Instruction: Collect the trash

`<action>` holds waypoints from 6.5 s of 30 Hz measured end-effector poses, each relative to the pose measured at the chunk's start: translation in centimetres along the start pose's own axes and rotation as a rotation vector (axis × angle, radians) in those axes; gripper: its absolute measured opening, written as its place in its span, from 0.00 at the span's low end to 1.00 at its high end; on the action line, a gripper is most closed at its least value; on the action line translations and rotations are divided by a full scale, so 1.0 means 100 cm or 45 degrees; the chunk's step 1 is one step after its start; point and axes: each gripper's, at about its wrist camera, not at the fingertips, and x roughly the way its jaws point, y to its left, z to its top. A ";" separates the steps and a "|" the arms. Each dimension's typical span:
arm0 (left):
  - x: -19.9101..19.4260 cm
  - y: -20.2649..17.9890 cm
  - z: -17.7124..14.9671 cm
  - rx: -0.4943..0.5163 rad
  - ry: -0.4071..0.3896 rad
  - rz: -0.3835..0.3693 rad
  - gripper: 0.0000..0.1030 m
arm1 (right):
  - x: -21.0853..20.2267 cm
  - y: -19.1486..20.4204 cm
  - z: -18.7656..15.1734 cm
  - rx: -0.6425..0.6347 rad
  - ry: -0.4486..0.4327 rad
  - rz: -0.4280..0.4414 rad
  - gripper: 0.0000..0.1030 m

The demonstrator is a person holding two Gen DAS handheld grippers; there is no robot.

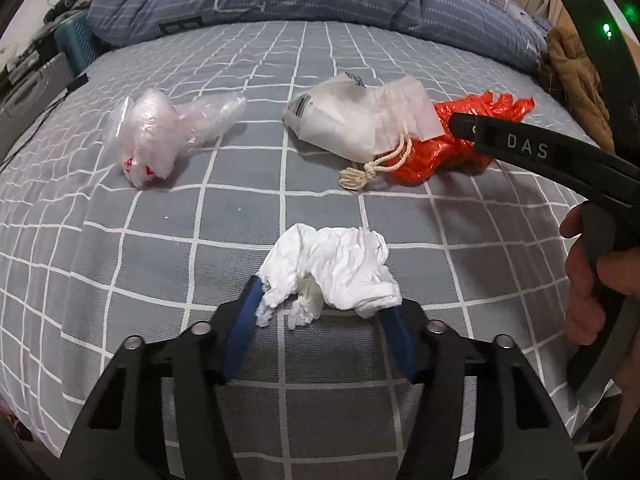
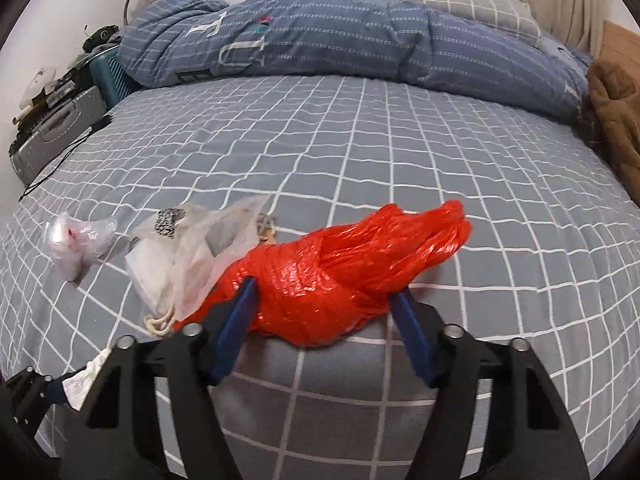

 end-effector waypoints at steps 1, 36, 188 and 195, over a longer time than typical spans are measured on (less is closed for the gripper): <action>0.000 0.000 0.000 -0.001 0.001 -0.002 0.46 | 0.001 0.002 0.000 -0.007 0.004 0.003 0.53; -0.026 0.008 0.008 -0.029 -0.087 -0.083 0.08 | -0.046 -0.004 -0.009 -0.005 -0.054 -0.046 0.30; -0.018 -0.072 -0.296 0.176 0.432 -0.105 0.46 | -0.166 -0.031 -0.359 0.241 0.471 -0.243 0.92; -0.025 -0.068 -0.291 0.167 0.396 -0.088 0.71 | -0.171 -0.025 -0.353 0.220 0.453 -0.250 0.92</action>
